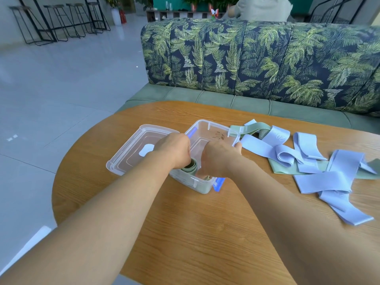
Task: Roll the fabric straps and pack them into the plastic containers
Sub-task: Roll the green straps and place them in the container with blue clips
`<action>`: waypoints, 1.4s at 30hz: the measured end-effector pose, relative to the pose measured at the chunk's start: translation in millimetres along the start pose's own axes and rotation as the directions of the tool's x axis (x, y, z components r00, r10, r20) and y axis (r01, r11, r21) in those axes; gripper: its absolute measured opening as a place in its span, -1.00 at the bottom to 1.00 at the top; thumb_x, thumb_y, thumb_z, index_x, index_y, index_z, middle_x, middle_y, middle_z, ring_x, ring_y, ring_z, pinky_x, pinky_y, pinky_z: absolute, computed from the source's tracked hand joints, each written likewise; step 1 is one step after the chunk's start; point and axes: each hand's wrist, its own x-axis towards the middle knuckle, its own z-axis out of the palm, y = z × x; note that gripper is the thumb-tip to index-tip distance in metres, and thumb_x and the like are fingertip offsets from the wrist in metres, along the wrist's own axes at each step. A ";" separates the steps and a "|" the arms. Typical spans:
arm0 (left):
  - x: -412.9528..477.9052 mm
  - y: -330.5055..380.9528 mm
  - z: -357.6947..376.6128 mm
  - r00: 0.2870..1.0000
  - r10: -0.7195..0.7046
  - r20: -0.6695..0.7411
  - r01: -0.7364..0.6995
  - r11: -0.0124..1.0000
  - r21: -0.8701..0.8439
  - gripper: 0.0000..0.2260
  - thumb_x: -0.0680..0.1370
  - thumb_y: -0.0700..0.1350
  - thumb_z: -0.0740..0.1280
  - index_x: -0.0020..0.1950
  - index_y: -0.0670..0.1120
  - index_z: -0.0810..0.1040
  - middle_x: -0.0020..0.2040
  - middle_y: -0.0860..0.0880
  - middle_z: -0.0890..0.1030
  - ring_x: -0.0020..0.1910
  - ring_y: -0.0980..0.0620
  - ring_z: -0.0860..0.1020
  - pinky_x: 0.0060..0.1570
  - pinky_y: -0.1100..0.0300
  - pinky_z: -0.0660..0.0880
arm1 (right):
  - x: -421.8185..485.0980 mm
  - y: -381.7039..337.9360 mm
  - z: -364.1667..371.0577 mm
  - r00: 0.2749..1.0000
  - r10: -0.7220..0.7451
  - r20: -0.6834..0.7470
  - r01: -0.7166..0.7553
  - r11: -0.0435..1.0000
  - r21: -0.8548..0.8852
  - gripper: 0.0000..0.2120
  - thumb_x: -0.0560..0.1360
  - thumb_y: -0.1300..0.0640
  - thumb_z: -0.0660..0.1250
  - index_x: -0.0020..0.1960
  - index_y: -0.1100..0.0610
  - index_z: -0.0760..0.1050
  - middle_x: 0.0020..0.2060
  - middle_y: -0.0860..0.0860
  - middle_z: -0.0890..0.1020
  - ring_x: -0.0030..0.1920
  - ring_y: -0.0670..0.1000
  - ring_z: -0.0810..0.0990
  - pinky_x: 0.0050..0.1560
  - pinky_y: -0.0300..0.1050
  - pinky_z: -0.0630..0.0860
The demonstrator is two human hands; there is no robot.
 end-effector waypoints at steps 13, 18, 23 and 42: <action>-1.1 2.2 -2.5 1.000 -0.027 0.005 0.027 1.000 0.001 -0.92 0.45 -0.21 0.33 -0.17 -0.10 0.62 -0.16 -0.08 0.62 -0.15 -0.11 0.61 -0.14 0.08 0.59 | 3.9 -4.2 -8.6 0.994 0.002 0.109 0.003 0.999 -0.042 -0.61 0.40 -0.12 0.45 -0.25 0.09 0.31 -0.29 -0.09 0.37 -0.11 0.05 0.46 0.34 0.26 0.14; -3.6 1.8 -3.4 1.000 -0.011 0.001 0.011 1.000 -0.006 -0.91 0.46 -0.19 0.35 -0.20 -0.08 0.64 -0.16 -0.07 0.64 -0.14 -0.10 0.61 -0.10 0.05 0.60 | 8.5 1.1 -3.8 0.994 -0.012 0.106 0.012 1.000 0.001 -0.56 0.35 -0.17 0.47 -0.29 0.10 0.31 -0.34 -0.07 0.44 -0.30 -0.05 0.38 0.21 0.20 0.18; -7.4 0.1 -7.6 1.000 0.007 0.025 -0.005 0.997 -0.071 -0.88 0.47 -0.17 0.39 -0.23 0.03 0.62 -0.13 0.03 0.64 -0.08 -0.05 0.61 -0.08 0.11 0.58 | 13.1 2.8 -0.9 0.992 -0.020 0.121 0.017 0.999 0.027 -0.55 0.33 -0.23 0.47 -0.31 0.09 0.35 -0.34 -0.07 0.48 -0.27 -0.04 0.42 0.30 0.26 0.20; -29.6 2.0 6.4 0.996 0.029 -0.082 -0.033 0.998 -0.047 -0.60 0.30 0.22 0.51 -0.02 0.18 0.40 0.08 0.06 0.39 0.27 0.00 0.33 0.14 0.10 0.24 | 1.9 14.1 -4.4 0.984 -0.035 0.174 0.006 0.987 0.164 -0.68 0.48 0.02 0.39 0.15 0.19 0.60 0.00 0.07 0.65 -0.07 0.05 0.52 -0.11 -0.07 0.35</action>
